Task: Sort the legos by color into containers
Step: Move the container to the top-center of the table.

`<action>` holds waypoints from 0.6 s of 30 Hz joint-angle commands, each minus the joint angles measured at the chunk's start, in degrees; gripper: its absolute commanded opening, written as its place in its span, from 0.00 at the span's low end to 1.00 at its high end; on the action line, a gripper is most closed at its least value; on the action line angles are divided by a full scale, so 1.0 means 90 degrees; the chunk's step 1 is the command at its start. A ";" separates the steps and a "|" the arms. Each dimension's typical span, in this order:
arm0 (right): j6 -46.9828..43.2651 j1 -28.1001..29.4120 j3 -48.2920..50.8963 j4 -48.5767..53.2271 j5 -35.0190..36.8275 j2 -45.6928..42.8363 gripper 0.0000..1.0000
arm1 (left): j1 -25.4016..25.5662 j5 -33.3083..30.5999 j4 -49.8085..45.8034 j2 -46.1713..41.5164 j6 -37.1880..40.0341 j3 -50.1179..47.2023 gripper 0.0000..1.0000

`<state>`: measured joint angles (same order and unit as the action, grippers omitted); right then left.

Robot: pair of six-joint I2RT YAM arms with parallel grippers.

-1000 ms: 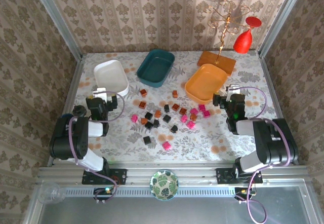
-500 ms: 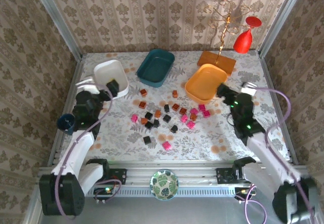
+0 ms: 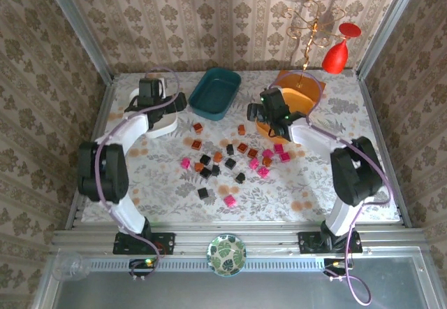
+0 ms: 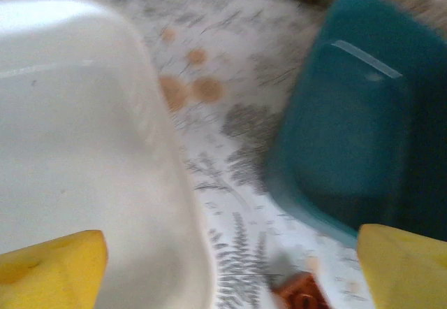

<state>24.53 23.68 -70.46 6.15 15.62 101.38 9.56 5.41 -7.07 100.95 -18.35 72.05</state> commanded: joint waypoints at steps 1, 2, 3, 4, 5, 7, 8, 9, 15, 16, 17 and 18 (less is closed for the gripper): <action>0.0264 -0.0194 -0.0640 0.0367 0.0220 0.0637 0.94 | -0.0194 -0.0146 -0.0812 0.0615 0.0158 0.0696 0.89; 0.0226 -0.0214 -0.0788 0.0455 0.0283 0.0844 0.94 | -0.0247 -0.0131 -0.0810 0.0775 0.0183 0.0769 0.88; 0.0228 -0.0242 -0.0872 0.0496 0.0347 0.0988 0.94 | -0.0294 -0.0020 -0.0756 0.0902 0.0170 0.0788 0.87; 0.0224 -0.0270 -0.0917 0.0474 0.0396 0.1146 0.93 | -0.0334 0.0154 -0.0725 0.1063 0.0120 0.0866 0.85; 0.0218 -0.0327 -0.0943 0.0373 0.0309 0.1274 0.93 | -0.0342 0.0331 -0.0697 0.1232 0.0110 0.0981 0.83; 0.0204 -0.0429 -0.1093 0.0121 -0.0113 0.1594 0.91 | -0.0330 0.0465 -0.0709 0.1551 0.0129 0.1311 0.78; 0.0213 -0.0479 -0.1274 0.0081 -0.0368 0.1786 0.89 | -0.0339 0.0509 -0.0774 0.1739 0.0142 0.1527 0.74; 0.0221 -0.0504 -0.1454 0.0083 -0.0610 0.1949 0.88 | -0.0349 0.0543 -0.0815 0.1853 0.0181 0.1702 0.71; -0.0043 -0.0401 -0.2151 -0.0533 -0.1743 0.2520 0.81 | -0.0378 0.1490 -0.0460 0.2670 0.0733 0.2628 0.68; -0.0033 -0.0387 -0.2264 -0.0563 -0.1848 0.2601 0.80 | -0.0379 0.1780 -0.0527 0.2853 0.0776 0.2895 0.69; -0.0059 -0.0359 -0.2389 -0.0619 -0.1970 0.2694 0.80 | -0.0384 0.1980 -0.0553 0.3023 0.0767 0.3094 0.71; -0.0045 -0.0347 -0.2531 -0.0652 -0.2048 0.2778 0.80 | -0.0380 0.2212 -0.0536 0.3175 0.0701 0.3292 0.72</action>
<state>25.26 19.75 -89.34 3.73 3.03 124.99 6.33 17.06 -11.99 126.56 -14.20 97.45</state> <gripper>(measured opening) 0.797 0.710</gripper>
